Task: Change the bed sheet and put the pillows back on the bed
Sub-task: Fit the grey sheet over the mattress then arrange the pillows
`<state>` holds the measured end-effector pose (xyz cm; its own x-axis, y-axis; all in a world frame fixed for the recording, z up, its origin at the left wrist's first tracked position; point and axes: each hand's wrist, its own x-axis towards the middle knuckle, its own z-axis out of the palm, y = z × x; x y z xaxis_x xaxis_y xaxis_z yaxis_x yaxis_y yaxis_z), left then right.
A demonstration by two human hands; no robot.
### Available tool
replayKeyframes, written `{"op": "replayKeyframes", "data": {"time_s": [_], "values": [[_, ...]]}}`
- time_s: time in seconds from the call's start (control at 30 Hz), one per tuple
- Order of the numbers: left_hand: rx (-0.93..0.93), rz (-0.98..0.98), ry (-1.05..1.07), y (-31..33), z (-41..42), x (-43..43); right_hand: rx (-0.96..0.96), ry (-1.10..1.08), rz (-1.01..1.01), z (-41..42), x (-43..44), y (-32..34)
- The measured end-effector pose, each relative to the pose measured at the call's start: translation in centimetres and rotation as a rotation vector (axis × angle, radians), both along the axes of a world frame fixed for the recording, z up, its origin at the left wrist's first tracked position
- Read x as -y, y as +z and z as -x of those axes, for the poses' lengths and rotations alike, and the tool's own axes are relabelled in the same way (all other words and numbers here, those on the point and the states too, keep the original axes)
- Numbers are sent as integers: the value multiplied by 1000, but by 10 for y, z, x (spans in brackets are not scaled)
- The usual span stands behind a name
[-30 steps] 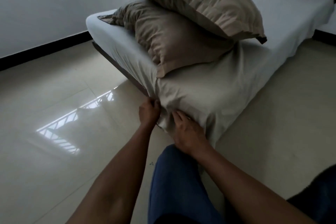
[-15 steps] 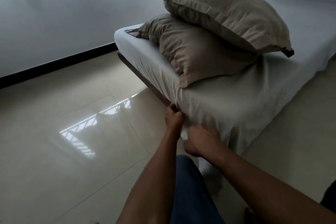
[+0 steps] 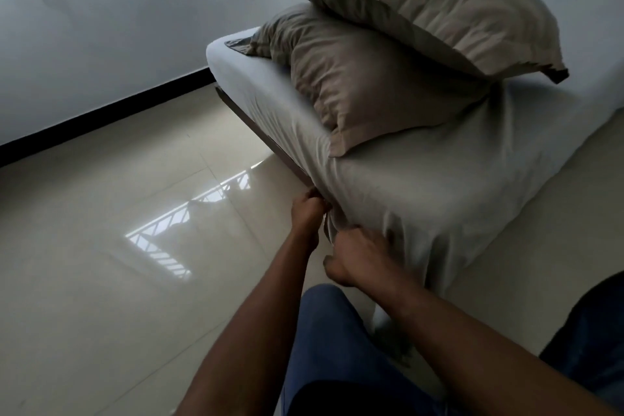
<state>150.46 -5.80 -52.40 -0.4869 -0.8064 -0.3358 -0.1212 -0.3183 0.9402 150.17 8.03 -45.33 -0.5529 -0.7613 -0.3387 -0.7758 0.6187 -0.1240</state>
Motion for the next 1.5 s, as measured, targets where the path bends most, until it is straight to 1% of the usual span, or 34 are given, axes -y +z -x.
{"op": "replayKeyframes", "data": {"time_s": [0.1, 0.2, 0.27, 0.3, 0.37, 0.43, 0.47, 0.5, 0.57, 0.6, 0.63, 0.7, 0.77, 0.87, 0.93, 1.0, 1.07, 1.13, 1.17, 1.23, 1.27, 1.37, 1.43, 1.5], "values": [[-63, -85, -75, 4, 6, 5, 13, 17, 29, -2, 7, -7], [-104, -206, -79, 3, 9, 5, 40, 53, 102, -9, 16, -11], [-134, -286, -96, 2, 8, 10, 17, 74, 169, -11, 19, -11], [-125, -283, -117, 1, 7, 15, -1, 79, 218, -11, 19, -11], [-59, -197, -121, -1, 4, 24, -9, 90, 309, -11, 20, -11], [36, -74, -50, -7, 6, 26, 14, 98, 364, -10, 18, -11], [73, -42, 0, -10, 5, 27, 27, 103, 390, -9, 19, -12], [67, -58, 34, -16, 5, 27, 37, 105, 411, -7, 17, -14], [0, -177, 36, -25, 2, 25, 54, 106, 446, -2, 14, -16], [-19, -198, 22, -29, 0, 26, 53, 107, 458, 1, 14, -17], [-26, -178, 9, -34, -1, 29, 49, 110, 470, 3, 14, -18], [-8, -69, 6, -38, -4, 36, 56, 122, 508, 5, 16, -21], [66, 96, -4, -36, -5, 42, 68, 138, 544, 5, 21, -23], [310, 426, -97, -34, -6, 54, 114, 153, 566, 2, 37, -25], [394, 567, -182, -36, -4, 58, 141, 140, 531, 0, 50, -27], [398, 592, -179, -39, -1, 57, 137, 106, 473, 4, 63, -34], [409, 538, -121, -42, -1, 53, 77, 69, 373, 13, 73, -46], [418, 508, -34, -47, -5, 54, -14, 81, 200, 19, 75, -53], [423, 544, -6, -49, -9, 56, -56, 81, 113, 19, 75, -54], [416, 712, -7, -50, -19, 60, -106, 32, 2, 16, 72, -52], [377, 820, -33, -50, -24, 61, -108, 5, -19, 15, 70, -51], [211, 1100, -177, -52, -35, 49, -68, -61, 5, 12, 59, -54], [177, 1230, -312, -51, -29, 39, -78, -80, 28, 12, 55, -59], [172, 1327, -405, -57, -21, 38, -128, -77, -5, 10, 58, -63]]}}
